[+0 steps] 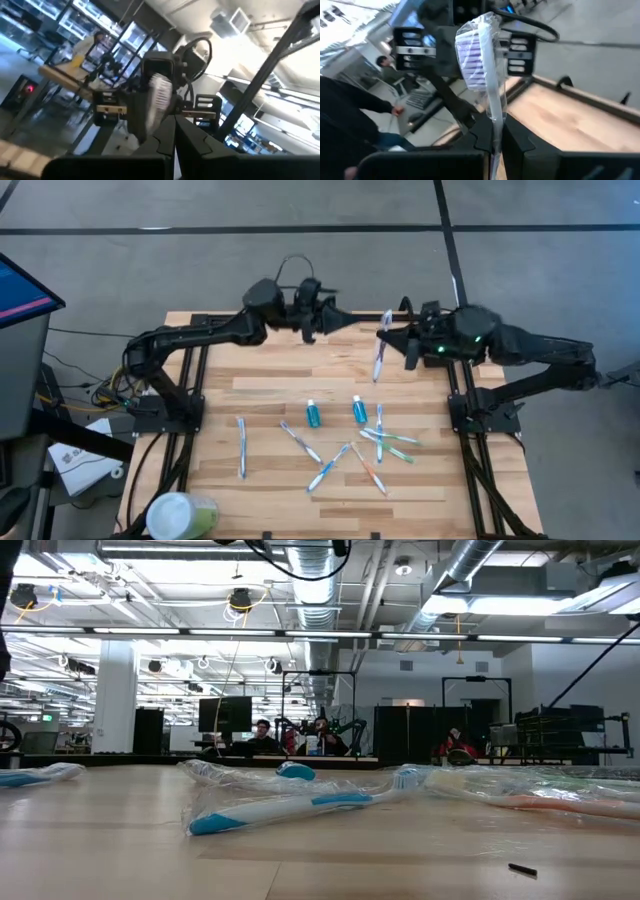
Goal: Pick & Place toothbrushing station
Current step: Put the top purple toothbrush into the left section of wire organizer
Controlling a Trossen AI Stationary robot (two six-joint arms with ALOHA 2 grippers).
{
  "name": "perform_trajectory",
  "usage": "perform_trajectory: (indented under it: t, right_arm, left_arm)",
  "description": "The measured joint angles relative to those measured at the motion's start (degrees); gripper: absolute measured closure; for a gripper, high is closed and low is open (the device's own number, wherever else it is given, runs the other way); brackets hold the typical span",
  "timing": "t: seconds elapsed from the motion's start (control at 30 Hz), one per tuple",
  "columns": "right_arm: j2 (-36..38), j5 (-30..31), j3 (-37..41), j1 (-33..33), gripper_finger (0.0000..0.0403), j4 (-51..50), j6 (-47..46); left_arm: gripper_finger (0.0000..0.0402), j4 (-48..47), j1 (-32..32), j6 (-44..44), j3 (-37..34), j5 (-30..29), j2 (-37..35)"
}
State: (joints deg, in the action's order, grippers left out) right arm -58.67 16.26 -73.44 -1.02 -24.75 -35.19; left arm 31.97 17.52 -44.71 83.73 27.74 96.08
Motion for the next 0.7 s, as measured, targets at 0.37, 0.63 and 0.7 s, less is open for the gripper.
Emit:
perform_trajectory:
  t: [0.37, 0.63, 0.7]
  right_arm:
    - [4.08, 9.98, -8.32, -5.72, 0.0392, -17.71, 8.2]
    - [8.5, 19.07, -8.27, -10.5, 0.039, -28.78, 5.8]
    - [9.34, 22.71, -8.19, -11.94, 0.0391, -31.07, 5.8]
  left_arm:
    - [0.04, -1.16, -4.69, 6.25, 0.18, -3.82, 0.66]
    - [0.04, -1.44, -11.34, 10.08, -6.67, -15.35, -0.08]
    - [0.04, -1.25, -12.97, 10.35, -8.47, -18.0, -0.07]
